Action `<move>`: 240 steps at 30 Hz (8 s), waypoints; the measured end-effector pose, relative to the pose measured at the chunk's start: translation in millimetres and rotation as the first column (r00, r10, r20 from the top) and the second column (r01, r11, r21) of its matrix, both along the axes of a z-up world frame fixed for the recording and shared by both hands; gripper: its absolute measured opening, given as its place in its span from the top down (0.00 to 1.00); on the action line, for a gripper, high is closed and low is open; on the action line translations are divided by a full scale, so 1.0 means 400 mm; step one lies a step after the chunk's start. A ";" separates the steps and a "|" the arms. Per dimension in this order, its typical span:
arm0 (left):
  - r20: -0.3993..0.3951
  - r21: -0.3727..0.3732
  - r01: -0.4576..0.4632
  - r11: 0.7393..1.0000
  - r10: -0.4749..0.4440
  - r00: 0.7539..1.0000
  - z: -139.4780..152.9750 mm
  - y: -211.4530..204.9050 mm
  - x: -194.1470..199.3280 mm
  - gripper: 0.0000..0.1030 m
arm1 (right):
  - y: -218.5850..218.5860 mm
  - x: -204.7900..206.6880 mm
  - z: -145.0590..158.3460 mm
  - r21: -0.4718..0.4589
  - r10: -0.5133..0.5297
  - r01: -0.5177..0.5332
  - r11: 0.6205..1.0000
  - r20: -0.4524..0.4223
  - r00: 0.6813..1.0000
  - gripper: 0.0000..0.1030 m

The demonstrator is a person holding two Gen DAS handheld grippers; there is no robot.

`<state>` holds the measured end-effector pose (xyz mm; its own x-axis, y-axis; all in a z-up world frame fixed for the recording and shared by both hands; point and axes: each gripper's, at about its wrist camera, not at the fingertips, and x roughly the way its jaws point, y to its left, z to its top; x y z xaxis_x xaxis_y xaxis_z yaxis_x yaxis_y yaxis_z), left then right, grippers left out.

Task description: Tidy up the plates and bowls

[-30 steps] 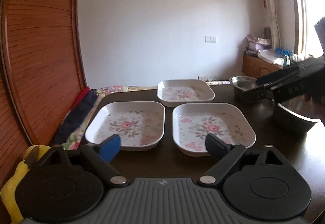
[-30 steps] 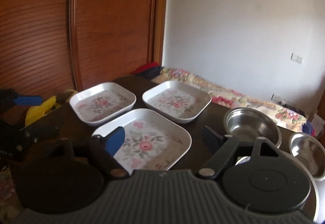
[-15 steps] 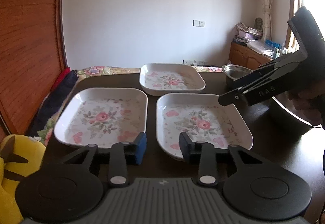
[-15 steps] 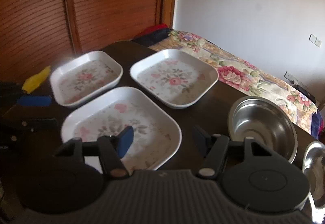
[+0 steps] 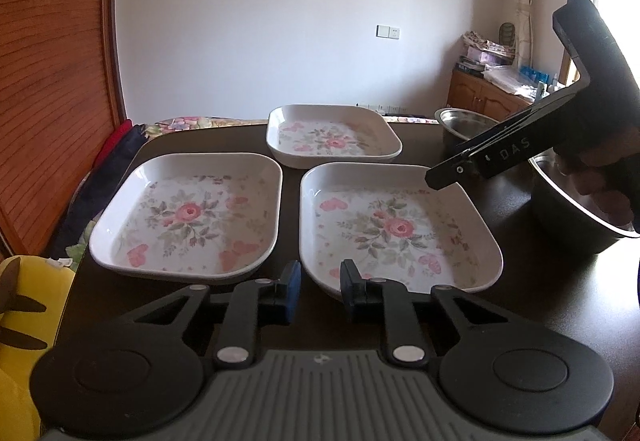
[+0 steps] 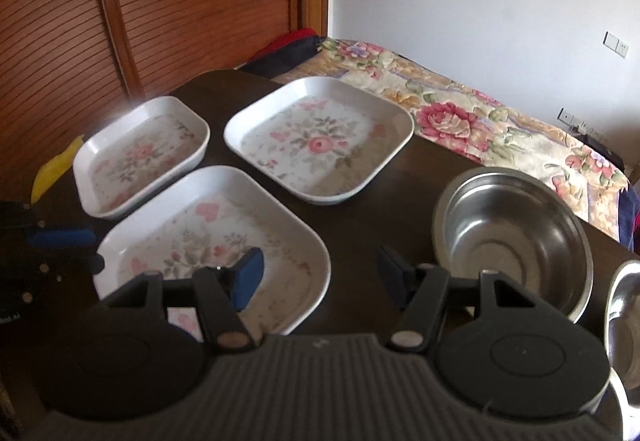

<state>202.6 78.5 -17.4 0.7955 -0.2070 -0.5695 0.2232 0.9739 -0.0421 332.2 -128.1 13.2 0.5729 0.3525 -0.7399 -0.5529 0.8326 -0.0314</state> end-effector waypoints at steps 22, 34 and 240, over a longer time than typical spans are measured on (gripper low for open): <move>0.023 0.021 -0.023 1.000 0.023 0.999 -0.015 -0.017 -0.002 0.67 | 0.035 -0.022 -0.033 -0.066 0.027 -0.029 0.997 -0.041 0.999 0.63; 0.077 0.000 -0.027 1.000 0.027 0.997 0.020 -0.035 -0.057 0.68 | 0.008 -0.058 0.000 -0.044 -0.016 0.017 0.999 0.013 1.000 0.74; 0.171 0.089 -0.041 0.995 0.025 0.985 0.221 0.100 -0.072 0.71 | 0.072 -0.233 0.106 0.322 -0.072 0.036 0.946 0.099 0.992 0.86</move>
<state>173.8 118.7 70.9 0.8875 -0.1319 -0.4416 0.1870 0.9788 0.0837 239.1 -99.2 55.7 0.6680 0.5262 -0.5261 -0.5150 0.8373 0.1836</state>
